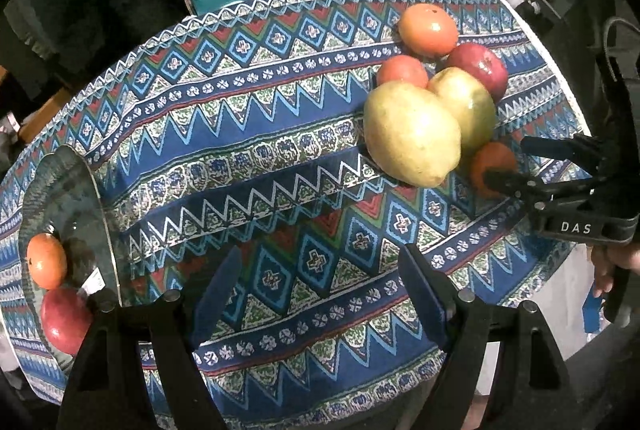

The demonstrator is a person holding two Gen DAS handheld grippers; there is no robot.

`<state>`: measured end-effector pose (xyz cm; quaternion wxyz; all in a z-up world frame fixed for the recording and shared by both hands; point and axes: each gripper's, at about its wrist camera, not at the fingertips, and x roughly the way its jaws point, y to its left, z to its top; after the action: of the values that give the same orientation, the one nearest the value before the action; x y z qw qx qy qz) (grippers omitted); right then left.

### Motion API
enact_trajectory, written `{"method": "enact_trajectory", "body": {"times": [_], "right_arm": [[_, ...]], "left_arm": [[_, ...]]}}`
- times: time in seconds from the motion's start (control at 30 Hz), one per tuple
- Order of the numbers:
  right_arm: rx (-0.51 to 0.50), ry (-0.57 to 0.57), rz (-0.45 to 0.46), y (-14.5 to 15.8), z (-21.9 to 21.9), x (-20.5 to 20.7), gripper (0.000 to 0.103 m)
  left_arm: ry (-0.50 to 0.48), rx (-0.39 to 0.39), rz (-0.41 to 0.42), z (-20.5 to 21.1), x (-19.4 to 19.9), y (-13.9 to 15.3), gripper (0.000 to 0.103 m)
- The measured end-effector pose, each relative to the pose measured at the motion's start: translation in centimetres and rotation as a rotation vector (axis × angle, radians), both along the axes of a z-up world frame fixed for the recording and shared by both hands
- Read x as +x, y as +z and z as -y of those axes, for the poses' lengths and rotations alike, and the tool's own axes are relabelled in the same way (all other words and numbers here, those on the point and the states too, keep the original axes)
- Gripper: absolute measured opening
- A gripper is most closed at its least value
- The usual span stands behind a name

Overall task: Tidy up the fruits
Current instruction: 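Grasp the large yellow pear with the left tool while the right tool grasps an orange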

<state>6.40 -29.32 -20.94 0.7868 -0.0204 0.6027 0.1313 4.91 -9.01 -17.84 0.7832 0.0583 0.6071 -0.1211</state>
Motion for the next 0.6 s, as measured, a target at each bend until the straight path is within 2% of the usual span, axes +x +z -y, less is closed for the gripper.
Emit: {"method": "enact_trajectory", "body": {"times": [0.1, 0.2, 0.23, 0.37, 0.6], "right_arm": [[0.002, 0.012, -0.006, -0.7, -0.2, 0.1, 0.082], [-0.002, 0.03, -0.014, -1.4, -0.6, 0.0, 0.075], [-0.001, 0.036, -0.019, -1.6, -0.7, 0.0, 0.072], [0.023, 0.054, -0.018, -1.8, -0.9, -0.2, 0.048], [0.014, 0.038, 0.017, -0.6, -0.1, -0.7, 0.047]], "left_arm": [[-0.004, 0.011, -0.005, 0.3, 0.2, -0.7, 0.082], [-0.01, 0.017, -0.01, 0.5, 0.4, -1.2, 0.082], [-0.013, 0.018, -0.01, 0.6, 0.4, -1.4, 0.082], [-0.014, 0.013, -0.021, 0.9, 0.7, -1.7, 0.082], [-0.007, -0.042, -0.018, 2.0, 1.7, -1.4, 0.082]]}}
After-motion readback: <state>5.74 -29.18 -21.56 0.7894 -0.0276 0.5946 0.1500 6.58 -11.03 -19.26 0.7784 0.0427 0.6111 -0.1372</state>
